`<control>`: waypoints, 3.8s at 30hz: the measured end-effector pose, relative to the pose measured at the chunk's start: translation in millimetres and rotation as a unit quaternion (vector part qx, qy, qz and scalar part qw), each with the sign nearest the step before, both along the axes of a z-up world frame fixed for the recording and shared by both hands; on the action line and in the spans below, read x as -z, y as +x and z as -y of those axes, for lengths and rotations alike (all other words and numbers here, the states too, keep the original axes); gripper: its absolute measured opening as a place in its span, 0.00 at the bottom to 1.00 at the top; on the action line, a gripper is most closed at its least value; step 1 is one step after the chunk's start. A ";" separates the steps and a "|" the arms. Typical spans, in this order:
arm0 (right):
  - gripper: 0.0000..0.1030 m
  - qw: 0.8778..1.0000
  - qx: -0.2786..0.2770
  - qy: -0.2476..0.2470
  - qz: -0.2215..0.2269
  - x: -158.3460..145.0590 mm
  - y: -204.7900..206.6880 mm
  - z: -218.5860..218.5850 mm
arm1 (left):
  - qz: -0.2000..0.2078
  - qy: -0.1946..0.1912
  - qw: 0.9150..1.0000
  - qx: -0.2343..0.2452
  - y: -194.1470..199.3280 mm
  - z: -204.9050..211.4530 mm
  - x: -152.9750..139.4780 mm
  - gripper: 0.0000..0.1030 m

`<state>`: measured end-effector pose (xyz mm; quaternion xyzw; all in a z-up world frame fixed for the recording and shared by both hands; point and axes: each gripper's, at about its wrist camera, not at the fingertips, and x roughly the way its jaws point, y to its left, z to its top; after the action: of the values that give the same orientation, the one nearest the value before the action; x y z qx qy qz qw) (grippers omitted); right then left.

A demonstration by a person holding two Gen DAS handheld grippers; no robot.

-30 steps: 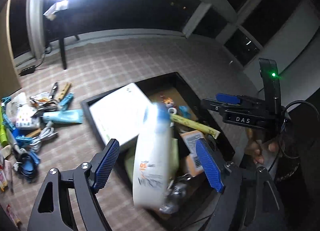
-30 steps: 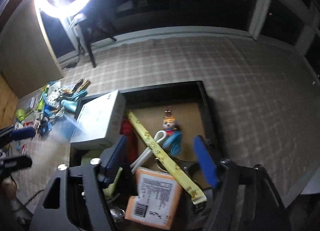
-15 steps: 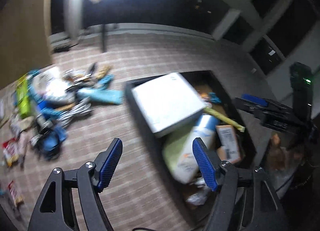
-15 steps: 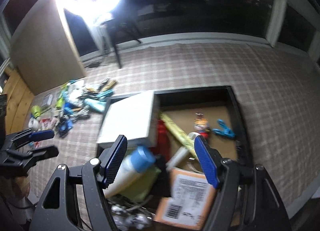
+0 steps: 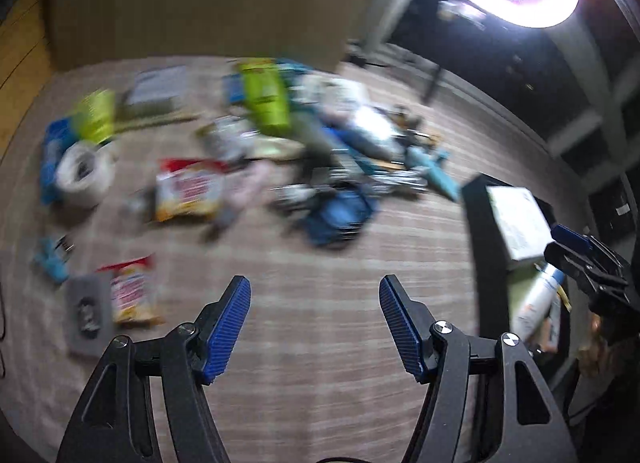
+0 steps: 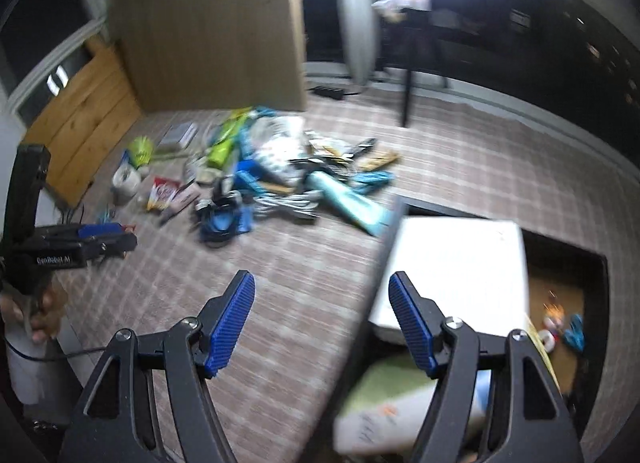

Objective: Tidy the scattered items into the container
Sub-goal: 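Move both grippers back over the cluttered items, then grasp the pink COCO bottle with the left gripper while the right gripper grasps the black cable, then carry the pink bottle into the tray with the left gripper while the right gripper drops the cable in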

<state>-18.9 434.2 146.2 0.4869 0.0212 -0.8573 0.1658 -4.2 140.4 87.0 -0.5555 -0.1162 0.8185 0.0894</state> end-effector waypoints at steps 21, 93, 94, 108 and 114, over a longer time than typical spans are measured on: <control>0.30 0.992 -0.087 0.015 0.085 71.1 -88.0 116.0 | -0.008 -0.079 0.995 0.063 -76.0 5.9 42.1 0.36; 0.08 0.986 0.159 0.029 -0.028 -43.1 33.6 -140.0 | -0.088 0.030 0.944 0.318 1.4 -241.4 -66.4 0.18; 0.08 0.984 0.174 0.031 -0.030 -45.5 38.8 -153.0 | -0.090 0.034 0.939 0.331 5.8 -255.3 -68.3 0.18; 0.08 0.959 0.278 0.044 -0.020 -43.3 88.7 -239.3 | -0.083 0.045 0.895 0.437 50.9 -380.5 -76.6 0.24; 0.17 0.954 0.297 0.029 -0.017 -43.8 88.7 -248.0 | -0.090 0.032 0.898 0.430 52.6 -381.1 -79.1 0.38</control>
<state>69.8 682.2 190.1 0.4612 -0.0964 -0.8750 -0.1113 48.4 521.5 166.0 -0.4724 0.1163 0.7425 0.4604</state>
